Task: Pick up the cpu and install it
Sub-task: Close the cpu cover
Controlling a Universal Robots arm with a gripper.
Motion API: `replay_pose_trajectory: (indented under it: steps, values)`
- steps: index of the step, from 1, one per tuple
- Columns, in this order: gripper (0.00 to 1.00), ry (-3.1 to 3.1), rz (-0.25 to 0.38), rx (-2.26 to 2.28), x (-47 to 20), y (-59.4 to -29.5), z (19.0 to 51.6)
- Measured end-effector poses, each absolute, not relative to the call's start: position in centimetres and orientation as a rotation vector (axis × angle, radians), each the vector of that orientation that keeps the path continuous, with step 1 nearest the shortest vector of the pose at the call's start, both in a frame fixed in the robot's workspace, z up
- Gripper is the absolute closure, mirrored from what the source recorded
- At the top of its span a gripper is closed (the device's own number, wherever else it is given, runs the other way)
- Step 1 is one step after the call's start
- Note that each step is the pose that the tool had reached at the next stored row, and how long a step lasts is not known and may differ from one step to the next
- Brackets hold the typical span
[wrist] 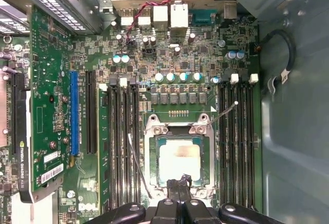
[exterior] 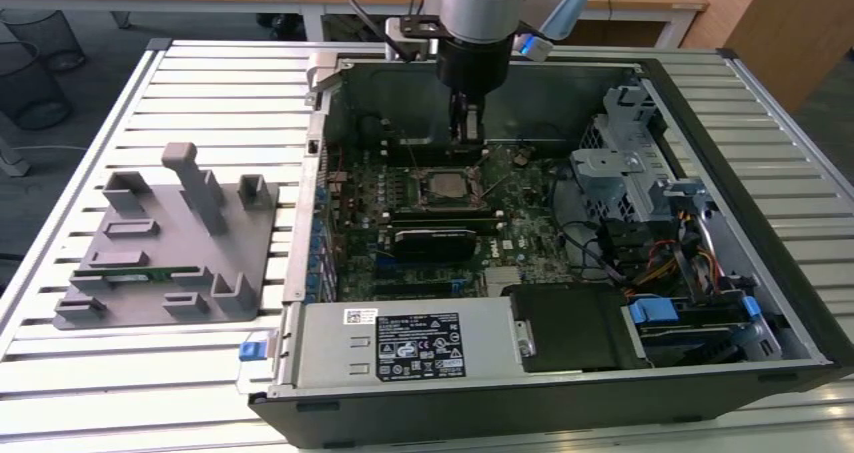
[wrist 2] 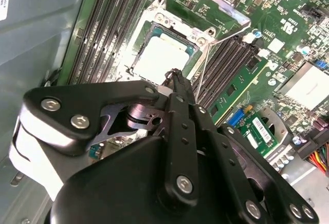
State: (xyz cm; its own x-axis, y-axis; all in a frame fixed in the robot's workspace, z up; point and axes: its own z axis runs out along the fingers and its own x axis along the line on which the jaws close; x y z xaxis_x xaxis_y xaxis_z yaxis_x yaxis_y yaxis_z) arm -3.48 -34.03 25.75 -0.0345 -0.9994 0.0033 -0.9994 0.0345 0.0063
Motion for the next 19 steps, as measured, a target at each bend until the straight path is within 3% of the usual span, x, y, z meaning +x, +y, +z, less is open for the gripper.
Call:
replay_pose_trajectory:
  steps: [19]
  values:
    - [0.89,-2.253,-0.006,2.177,0.8,-34.0,27.3]
